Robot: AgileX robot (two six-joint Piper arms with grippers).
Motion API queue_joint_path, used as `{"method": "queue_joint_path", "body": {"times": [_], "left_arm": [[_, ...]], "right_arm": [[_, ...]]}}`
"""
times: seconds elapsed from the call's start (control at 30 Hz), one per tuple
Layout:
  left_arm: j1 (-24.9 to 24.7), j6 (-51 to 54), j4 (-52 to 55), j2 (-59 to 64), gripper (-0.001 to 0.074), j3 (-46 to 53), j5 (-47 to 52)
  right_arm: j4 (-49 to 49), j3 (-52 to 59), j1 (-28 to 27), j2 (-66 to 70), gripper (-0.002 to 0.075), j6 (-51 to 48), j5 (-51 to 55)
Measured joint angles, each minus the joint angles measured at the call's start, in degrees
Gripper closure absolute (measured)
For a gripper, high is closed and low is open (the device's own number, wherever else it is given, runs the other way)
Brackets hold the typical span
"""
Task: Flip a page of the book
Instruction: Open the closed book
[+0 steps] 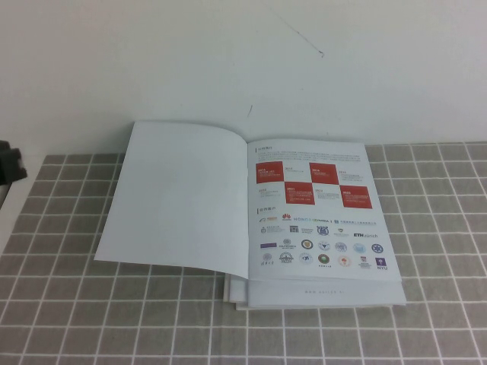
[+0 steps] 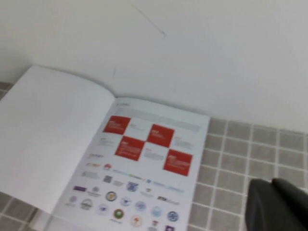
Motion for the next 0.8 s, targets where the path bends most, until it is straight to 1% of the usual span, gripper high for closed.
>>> {"method": "queue_joint_path", "body": {"times": [0.13, 0.27, 0.4, 0.5, 0.57, 0.63, 0.7, 0.8], "left_arm": [[0.0, 10.9, -5.6, 5.9, 0.0738, 0.0, 0.4], [0.0, 18.6, -11.3, 11.8, 0.0738, 0.0, 0.6], [0.0, 25.9, -18.1, 17.7, 0.0738, 0.0, 0.6], [0.0, 34.9, -25.7, 21.5, 0.0738, -0.3, 0.6], [0.0, 40.5, -30.3, 24.7, 0.0738, -1.9, 1.7], [0.0, 43.5, -33.1, 28.0, 0.0738, -4.6, 3.3], [0.0, 44.9, -34.2, 32.2, 0.0738, -8.6, 5.2], [0.0, 45.6, -34.4, 38.9, 0.0738, -14.1, 8.2]], "right_arm": [[7.5, 0.0, 0.0, 5.6, 0.0729, -2.5, 1.4], [12.9, 0.0, 0.0, 11.8, 0.0729, -10.5, 4.2], [15.3, 0.0, 0.0, 17.9, 0.0729, -16.0, 4.8], [16.3, 0.0, 0.0, 22.3, 0.0729, -17.4, 5.3], [18.1, 0.0, 0.1, 24.9, 0.0729, -19.2, 5.4], [20.5, 0.0, 0.8, 27.5, 0.0725, -21.3, 5.2], [22.3, 0.0, 2.1, 30.0, 0.0701, -22.6, 4.5], [23.5, 0.0, 3.7, 33.8, 0.0631, -23.5, 3.6]]}}
